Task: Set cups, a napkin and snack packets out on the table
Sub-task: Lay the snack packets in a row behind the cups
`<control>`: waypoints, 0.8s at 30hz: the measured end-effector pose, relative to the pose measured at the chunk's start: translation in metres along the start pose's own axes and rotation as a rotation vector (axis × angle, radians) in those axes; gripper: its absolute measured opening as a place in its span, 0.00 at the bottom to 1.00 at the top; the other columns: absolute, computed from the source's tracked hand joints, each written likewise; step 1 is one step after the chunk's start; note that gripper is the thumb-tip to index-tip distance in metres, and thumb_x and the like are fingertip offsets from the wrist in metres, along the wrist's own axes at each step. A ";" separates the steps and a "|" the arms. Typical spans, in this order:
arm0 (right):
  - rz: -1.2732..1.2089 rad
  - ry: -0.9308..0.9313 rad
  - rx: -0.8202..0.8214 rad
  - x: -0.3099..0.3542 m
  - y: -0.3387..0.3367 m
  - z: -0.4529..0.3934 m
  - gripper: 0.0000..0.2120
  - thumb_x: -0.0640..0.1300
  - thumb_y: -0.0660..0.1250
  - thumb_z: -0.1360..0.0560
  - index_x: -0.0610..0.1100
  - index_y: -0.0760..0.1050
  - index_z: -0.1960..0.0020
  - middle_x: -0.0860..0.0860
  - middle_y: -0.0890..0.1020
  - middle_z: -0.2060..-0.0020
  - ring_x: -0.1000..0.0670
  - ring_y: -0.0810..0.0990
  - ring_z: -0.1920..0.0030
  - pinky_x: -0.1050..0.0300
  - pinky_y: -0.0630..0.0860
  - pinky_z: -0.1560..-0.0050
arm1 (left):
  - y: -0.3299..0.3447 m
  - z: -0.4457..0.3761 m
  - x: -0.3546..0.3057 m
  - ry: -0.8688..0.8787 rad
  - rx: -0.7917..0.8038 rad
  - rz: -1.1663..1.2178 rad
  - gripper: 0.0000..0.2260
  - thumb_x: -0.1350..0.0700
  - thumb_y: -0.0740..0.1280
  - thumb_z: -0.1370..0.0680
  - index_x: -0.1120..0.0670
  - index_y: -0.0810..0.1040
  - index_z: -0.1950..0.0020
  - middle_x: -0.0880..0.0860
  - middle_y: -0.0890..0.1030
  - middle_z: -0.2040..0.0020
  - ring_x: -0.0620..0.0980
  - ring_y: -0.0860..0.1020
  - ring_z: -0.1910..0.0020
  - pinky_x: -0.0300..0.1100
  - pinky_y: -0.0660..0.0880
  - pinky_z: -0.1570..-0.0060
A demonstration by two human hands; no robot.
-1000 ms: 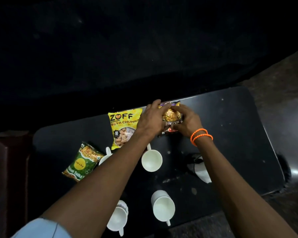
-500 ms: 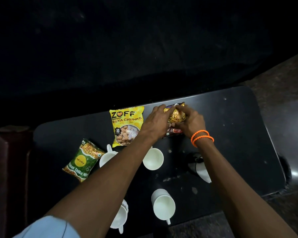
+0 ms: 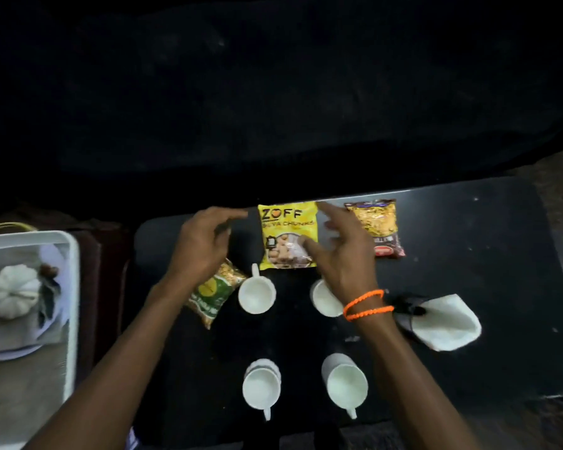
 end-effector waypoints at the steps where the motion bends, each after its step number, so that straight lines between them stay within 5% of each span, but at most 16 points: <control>1: -0.047 -0.013 0.042 0.015 0.020 0.012 0.27 0.40 0.79 0.30 0.45 0.79 0.32 0.52 0.82 0.40 0.48 0.81 0.41 0.48 0.80 0.40 | -0.009 0.015 0.017 -0.001 0.044 -0.027 0.22 0.68 0.69 0.24 0.47 0.84 0.36 0.47 0.84 0.38 0.52 0.80 0.36 0.50 0.76 0.33; 7: -0.056 -0.136 0.324 0.069 0.113 0.061 0.20 0.37 0.76 0.28 0.42 0.82 0.36 0.47 0.83 0.40 0.49 0.81 0.40 0.50 0.79 0.39 | -0.003 0.090 0.086 0.061 0.482 -0.243 0.41 0.56 0.82 0.33 0.46 0.72 0.22 0.45 0.65 0.18 0.54 0.64 0.20 0.58 0.65 0.23; 12: 0.102 -0.087 0.217 0.050 0.106 0.041 0.16 0.37 0.76 0.28 0.42 0.84 0.41 0.46 0.85 0.43 0.46 0.82 0.43 0.50 0.79 0.40 | -0.011 0.091 0.105 0.019 0.296 -0.368 0.39 0.48 0.78 0.27 0.38 0.64 0.19 0.48 0.63 0.16 0.55 0.62 0.18 0.61 0.69 0.27; 16: 0.276 -0.018 0.107 0.019 0.079 0.001 0.19 0.35 0.74 0.27 0.42 0.82 0.36 0.41 0.82 0.39 0.40 0.79 0.39 0.53 0.74 0.39 | -0.017 0.074 0.104 -0.035 0.147 -0.289 0.40 0.46 0.79 0.28 0.45 0.68 0.19 0.52 0.65 0.17 0.58 0.63 0.19 0.61 0.67 0.24; 20: 0.632 0.001 0.318 -0.005 0.085 -0.027 0.28 0.39 0.73 0.25 0.49 0.74 0.26 0.42 0.72 0.26 0.38 0.70 0.29 0.45 0.74 0.31 | -0.012 0.057 0.100 -0.050 0.157 -0.160 0.39 0.46 0.79 0.27 0.44 0.67 0.19 0.51 0.63 0.16 0.57 0.59 0.18 0.58 0.61 0.21; 24: 0.682 -0.011 0.382 -0.016 0.098 -0.027 0.29 0.37 0.72 0.25 0.51 0.73 0.26 0.42 0.69 0.24 0.37 0.67 0.27 0.41 0.75 0.31 | 0.003 0.040 0.095 -0.014 0.226 -0.182 0.34 0.45 0.74 0.23 0.44 0.67 0.19 0.51 0.60 0.15 0.56 0.53 0.15 0.60 0.57 0.19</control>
Point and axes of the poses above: each hand's wrist, its own z-axis away from the middle knuckle, its own y-axis out of the palm, x = y × z, the point moved 5 cm from there along -z, towards the middle knuckle
